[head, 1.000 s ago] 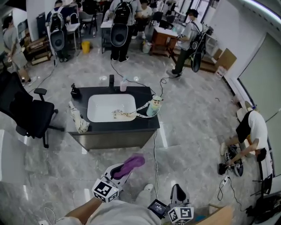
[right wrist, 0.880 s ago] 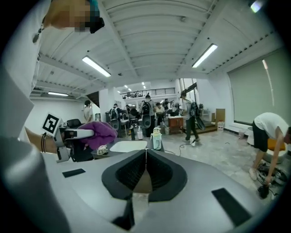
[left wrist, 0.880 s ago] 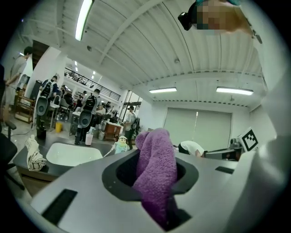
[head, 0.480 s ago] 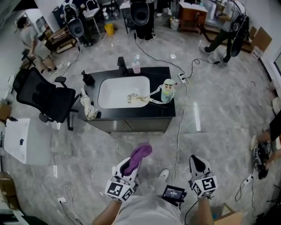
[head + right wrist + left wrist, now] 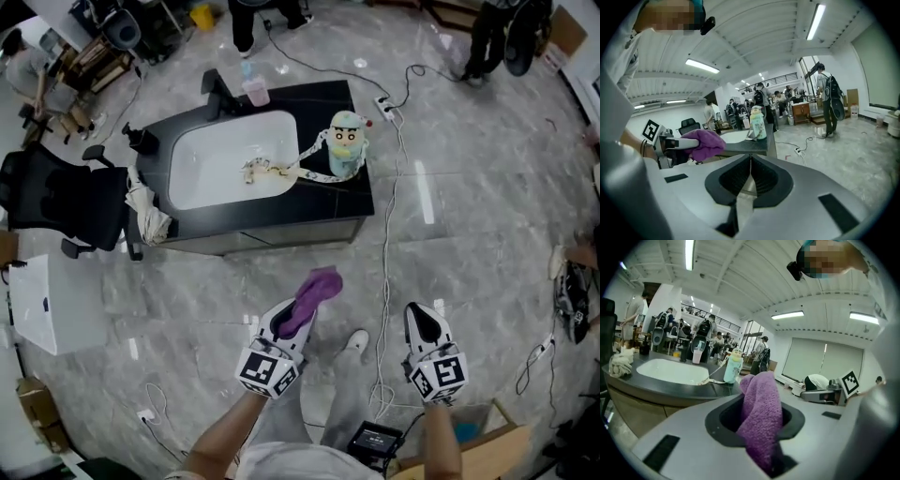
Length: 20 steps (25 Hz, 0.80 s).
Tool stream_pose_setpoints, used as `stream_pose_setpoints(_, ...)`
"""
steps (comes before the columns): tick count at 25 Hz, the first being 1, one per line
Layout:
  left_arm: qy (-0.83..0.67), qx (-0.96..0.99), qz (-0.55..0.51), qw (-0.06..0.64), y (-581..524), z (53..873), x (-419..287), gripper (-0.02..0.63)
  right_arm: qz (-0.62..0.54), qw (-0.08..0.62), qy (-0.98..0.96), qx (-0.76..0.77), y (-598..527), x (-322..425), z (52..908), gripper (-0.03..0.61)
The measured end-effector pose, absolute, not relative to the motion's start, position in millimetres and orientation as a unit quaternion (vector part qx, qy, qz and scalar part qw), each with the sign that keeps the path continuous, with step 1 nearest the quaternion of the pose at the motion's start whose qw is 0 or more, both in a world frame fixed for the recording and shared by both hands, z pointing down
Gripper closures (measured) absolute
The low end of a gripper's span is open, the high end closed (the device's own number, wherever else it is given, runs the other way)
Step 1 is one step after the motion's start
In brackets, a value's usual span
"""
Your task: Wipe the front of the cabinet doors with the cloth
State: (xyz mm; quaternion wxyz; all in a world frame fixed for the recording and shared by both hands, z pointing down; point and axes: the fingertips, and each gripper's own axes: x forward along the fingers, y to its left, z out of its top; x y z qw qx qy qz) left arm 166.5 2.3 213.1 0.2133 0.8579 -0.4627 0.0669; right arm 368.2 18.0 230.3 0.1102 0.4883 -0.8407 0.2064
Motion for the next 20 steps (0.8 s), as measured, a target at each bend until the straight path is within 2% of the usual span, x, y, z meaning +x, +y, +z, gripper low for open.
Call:
stream_pose_setpoints(9,-0.439,0.863,0.071,0.241,-68,366,197,0.511,0.187,0.153,-0.848,0.471,10,324,368,0.551)
stream_pose_setpoints(20,-0.400,0.886,0.073,0.223,-127,443,257,0.511,0.220,0.141,-0.834,0.486,-6,335,462,0.551)
